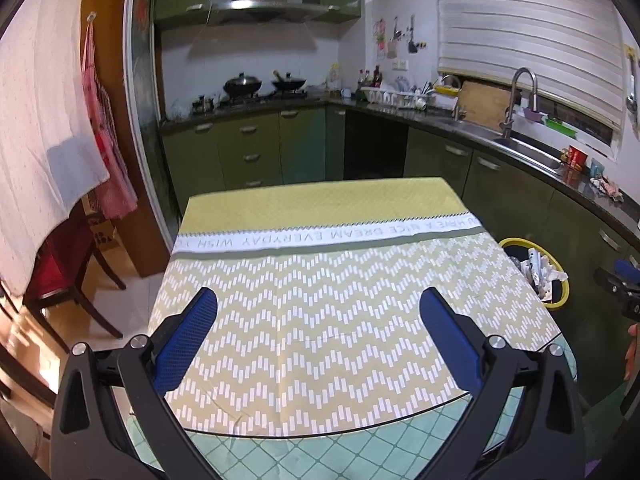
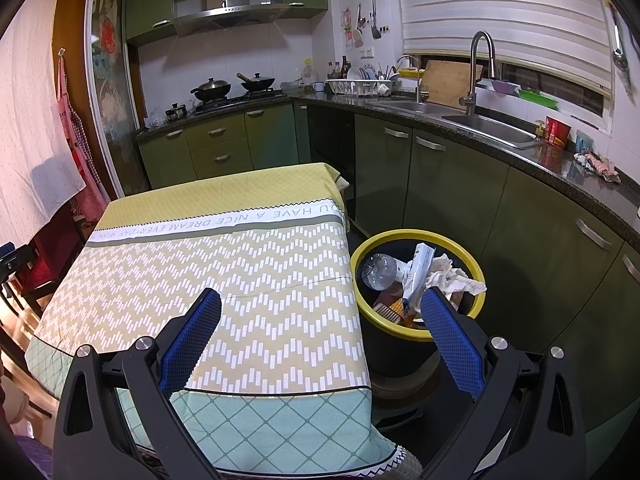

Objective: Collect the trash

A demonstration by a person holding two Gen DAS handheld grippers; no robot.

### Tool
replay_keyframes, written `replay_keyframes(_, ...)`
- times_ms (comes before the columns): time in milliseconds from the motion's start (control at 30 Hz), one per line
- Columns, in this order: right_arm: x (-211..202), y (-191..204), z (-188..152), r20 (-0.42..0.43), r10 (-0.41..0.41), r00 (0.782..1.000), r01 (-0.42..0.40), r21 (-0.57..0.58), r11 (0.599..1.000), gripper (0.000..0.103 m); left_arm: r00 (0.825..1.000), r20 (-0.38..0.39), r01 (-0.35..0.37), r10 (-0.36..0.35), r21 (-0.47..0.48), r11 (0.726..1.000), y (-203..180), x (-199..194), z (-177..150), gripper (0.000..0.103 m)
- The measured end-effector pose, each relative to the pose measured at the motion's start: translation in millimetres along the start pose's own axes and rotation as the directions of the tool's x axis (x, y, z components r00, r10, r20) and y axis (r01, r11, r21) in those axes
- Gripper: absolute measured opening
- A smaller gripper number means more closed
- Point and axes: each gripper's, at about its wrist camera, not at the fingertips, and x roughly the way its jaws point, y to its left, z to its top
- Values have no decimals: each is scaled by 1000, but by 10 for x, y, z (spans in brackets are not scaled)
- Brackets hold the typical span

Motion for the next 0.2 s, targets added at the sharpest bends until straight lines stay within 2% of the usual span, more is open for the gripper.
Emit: replay_keyframes(200,268,120,147,-35,47,998,-48,-33,998,98,997,-77,2,-6,-57,998,273,400,145,96)
